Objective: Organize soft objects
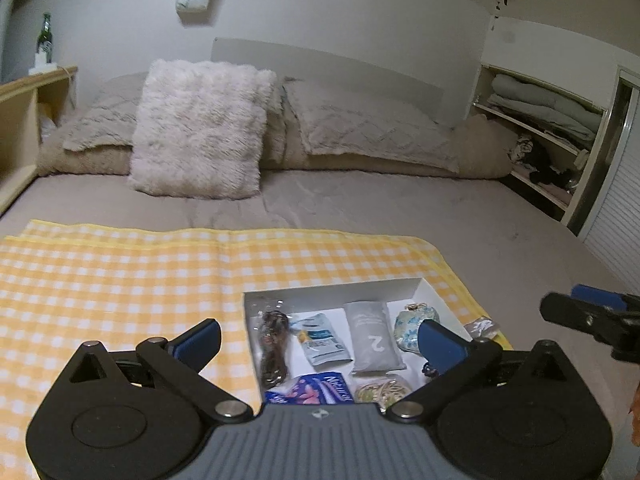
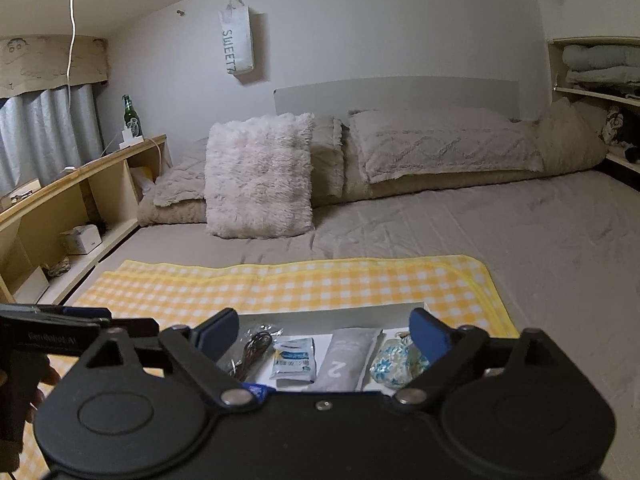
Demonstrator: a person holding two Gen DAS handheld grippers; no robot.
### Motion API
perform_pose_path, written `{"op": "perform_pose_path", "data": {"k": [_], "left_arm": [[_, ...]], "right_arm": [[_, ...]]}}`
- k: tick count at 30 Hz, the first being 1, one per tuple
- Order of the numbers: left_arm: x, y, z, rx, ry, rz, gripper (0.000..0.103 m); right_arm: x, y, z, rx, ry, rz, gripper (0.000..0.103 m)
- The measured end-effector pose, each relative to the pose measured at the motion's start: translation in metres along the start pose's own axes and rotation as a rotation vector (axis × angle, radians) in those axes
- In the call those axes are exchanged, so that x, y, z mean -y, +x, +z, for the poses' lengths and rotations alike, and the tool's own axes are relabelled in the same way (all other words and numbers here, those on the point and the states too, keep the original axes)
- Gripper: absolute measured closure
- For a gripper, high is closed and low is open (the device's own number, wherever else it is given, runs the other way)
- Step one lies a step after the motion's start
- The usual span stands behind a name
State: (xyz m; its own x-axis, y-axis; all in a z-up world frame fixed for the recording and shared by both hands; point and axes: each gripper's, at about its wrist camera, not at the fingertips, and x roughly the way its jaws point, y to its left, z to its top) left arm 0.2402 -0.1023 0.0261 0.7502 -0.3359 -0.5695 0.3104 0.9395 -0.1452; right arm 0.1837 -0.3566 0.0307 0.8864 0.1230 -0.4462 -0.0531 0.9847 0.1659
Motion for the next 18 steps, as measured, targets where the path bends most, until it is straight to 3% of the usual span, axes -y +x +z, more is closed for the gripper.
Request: {"op": "perform_pose_path", "data": {"k": [8,18], "left_arm": [[0.009,-0.038,-0.014,0.038,0.061,0.085,0.0],[0.022,-0.097,-0.038,0.128,0.109,0.103,0.0]], "right_arm": [[-0.015,-0.028,-0.011,0.02,-0.043,-0.031,0.003],[-0.028,-0.072,-0.031,0.041,-0.02,-0.041,0.0]]}}
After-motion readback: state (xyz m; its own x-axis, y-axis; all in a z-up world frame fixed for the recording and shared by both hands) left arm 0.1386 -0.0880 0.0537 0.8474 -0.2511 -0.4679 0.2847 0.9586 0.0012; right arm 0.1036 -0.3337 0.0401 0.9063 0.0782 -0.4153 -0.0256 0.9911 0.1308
